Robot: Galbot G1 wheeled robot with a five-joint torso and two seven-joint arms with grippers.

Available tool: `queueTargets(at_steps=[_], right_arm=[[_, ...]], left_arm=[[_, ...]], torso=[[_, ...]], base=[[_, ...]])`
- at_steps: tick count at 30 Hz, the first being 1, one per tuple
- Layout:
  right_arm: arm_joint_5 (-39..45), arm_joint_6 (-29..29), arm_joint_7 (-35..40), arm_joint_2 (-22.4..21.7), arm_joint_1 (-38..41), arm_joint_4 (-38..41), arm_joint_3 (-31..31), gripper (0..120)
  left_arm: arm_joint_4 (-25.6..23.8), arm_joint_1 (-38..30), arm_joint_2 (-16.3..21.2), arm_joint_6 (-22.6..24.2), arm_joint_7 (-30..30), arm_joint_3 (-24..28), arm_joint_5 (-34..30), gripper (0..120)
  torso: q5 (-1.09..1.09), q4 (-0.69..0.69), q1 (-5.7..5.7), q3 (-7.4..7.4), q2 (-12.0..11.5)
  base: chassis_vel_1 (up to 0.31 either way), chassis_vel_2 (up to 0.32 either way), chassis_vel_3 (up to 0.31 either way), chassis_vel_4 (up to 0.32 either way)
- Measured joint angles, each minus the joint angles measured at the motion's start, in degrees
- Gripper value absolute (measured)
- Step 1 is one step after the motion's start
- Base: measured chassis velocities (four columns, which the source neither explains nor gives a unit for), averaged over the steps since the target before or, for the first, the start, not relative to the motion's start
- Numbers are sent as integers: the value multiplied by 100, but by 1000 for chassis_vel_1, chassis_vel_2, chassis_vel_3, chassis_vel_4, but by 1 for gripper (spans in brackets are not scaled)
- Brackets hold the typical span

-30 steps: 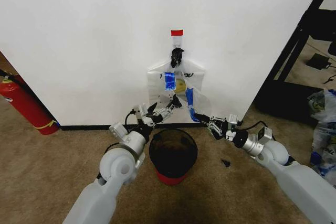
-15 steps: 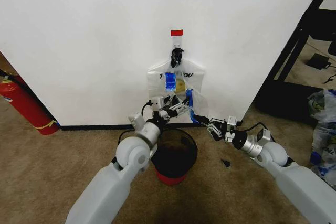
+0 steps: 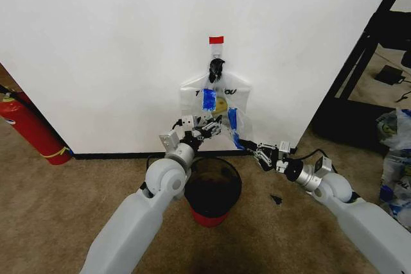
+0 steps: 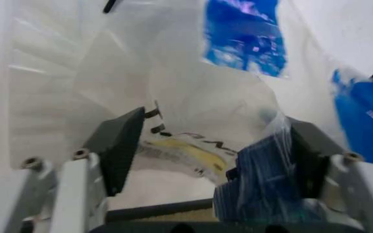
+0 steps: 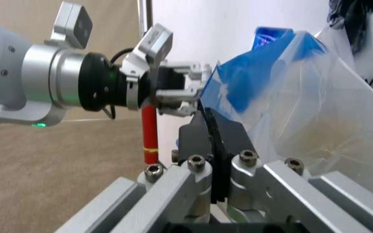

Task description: Pick up the garbage bag from the wall and place it over the trash bin.

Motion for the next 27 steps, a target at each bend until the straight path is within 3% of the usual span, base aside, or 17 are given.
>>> queueTargets(at_steps=[3,18,27], right_arm=[[1,28,0,1,0,-15,13,0],[-1,137,142,-15,-17,27,25,0],[34,192,301,4,14,10,10,0]], left_arm=[[56,115,3,-25,16,-49,122,52],[20,719,5,-359,72,-322,506,1],[-73,1203,0,-624,253,-362,739,0]], torso=[[0,0,0,0,0],[0,0,0,0,0],[0,1,0,0,0]], base=[[0,0,0,0],[0,0,0,0],[0,0,0,0]])
